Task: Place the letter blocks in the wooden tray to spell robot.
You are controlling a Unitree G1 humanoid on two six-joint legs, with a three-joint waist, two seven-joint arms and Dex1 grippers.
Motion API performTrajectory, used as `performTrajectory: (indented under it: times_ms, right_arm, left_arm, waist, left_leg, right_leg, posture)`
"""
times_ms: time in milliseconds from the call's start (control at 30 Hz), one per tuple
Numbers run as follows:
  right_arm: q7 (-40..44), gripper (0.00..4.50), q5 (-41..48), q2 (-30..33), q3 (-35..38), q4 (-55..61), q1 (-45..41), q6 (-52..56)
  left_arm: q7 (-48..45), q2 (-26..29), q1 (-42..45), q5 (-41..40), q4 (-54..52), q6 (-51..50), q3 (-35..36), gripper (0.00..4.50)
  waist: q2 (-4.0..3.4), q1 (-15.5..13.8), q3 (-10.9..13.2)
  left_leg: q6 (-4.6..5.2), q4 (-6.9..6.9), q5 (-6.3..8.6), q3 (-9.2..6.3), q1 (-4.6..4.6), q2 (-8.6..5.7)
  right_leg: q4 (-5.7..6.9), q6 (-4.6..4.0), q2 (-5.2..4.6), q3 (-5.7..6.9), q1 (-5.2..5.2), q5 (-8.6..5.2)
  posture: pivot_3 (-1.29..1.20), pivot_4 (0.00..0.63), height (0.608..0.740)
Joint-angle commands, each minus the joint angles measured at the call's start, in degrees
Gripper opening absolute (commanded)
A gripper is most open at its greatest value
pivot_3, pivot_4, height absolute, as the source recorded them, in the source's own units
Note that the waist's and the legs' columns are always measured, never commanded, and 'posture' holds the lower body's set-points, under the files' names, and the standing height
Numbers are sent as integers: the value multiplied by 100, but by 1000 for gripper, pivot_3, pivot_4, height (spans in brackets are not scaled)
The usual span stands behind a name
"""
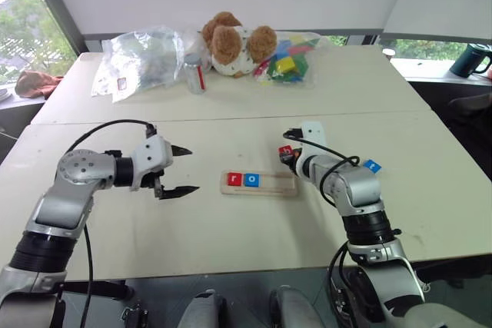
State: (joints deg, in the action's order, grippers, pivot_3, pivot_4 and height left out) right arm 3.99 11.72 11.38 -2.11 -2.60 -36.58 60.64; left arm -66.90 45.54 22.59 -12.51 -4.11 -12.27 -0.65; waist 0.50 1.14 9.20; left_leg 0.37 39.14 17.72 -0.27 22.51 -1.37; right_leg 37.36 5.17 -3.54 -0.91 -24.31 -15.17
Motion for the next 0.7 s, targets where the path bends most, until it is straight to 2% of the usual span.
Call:
performTrajectory:
  times_ms: [33, 100, 167, 300, 400, 467, 600, 700]
  right_arm:
    - [126, 1117, -206, 256, -104, 253, -23, -93]
    - [215, 1117, -187, 526, -26, 916, 124, 97]
    - [244, 1117, -95, 869, 312, 2048, 496, 730]
    - [61, 1117, -193, 993, 687, 3061, 832, 1438]
    - [-478, 1117, -502, 160, 1381, 4048, 1315, 2474]
    - [-682, 1117, -647, -345, 1492, 4379, 1621, 2812]
    - [-869, 1117, -818, -998, 1638, 4431, 1943, 2921]
    - [-963, 1117, -931, -1151, 1708, 4190, 1917, 2661]
  left_arm:
    - [99, -9, 91, -130, -267, -59, 60, 4500]
    - [48, -29, 108, -212, -382, -121, -40, 4500]
    - [-66, -73, 116, -372, -593, -297, -161, 4500]
    - [-110, -115, 144, -498, -760, -488, -246, 4500]
    - [-114, -222, 397, -378, -458, -432, -422, 4500]
    - [-164, -290, 552, -367, -257, -368, -493, 4500]
    - [-255, -388, 771, -287, 56, -210, -630, 4500]
    - [-344, -398, 873, -255, 212, -156, -710, 4500]
  waist:
    - [0, -7, 0]
    - [-4, -49, 2]
    - [-5, -77, 3]
    - [-3, -15, 2]
    - [-1, -25, 0]
    - [-4, -34, -1]
    - [-5, -17, -1]
    - [-4, -19, -1]
  left_leg:
    - [0, 0, 0, 0, 0, 0]
    - [0, -1, 0, -1, 3, -1]
    - [0, -2, 0, -5, 21, -2]
    - [-3, 1, -1, -12, 78, -5]
    - [-2, -2, -1, -7, 76, 0]
    - [-5, -2, -3, -14, 74, 4]
    - [-12, 4, -8, -4, 69, -3]
    - [-10, 5, -8, -1, 55, -9]
  right_leg:
    - [0, 0, 0, 0, 0, 0]
    - [-1, 0, -1, 1, -2, 0]
    - [-1, 0, -2, 3, -16, 0]
    - [-1, 0, -2, 4, -56, 0]
    - [-2, 0, 3, 5, -63, 0]
    - [-1, 0, 12, 6, -66, 0]
    - [14, 0, 12, -1, -66, 0]
    - [15, 0, 16, 1, -53, 0]
  posture:
    - [0, 150, 740]
    - [0, 150, 740]
    - [0, 150, 740]
    - [0, 150, 740]
    - [0, 150, 740]
    - [0, 150, 740]
    - [0, 150, 740]
    - [0, 150, 740]
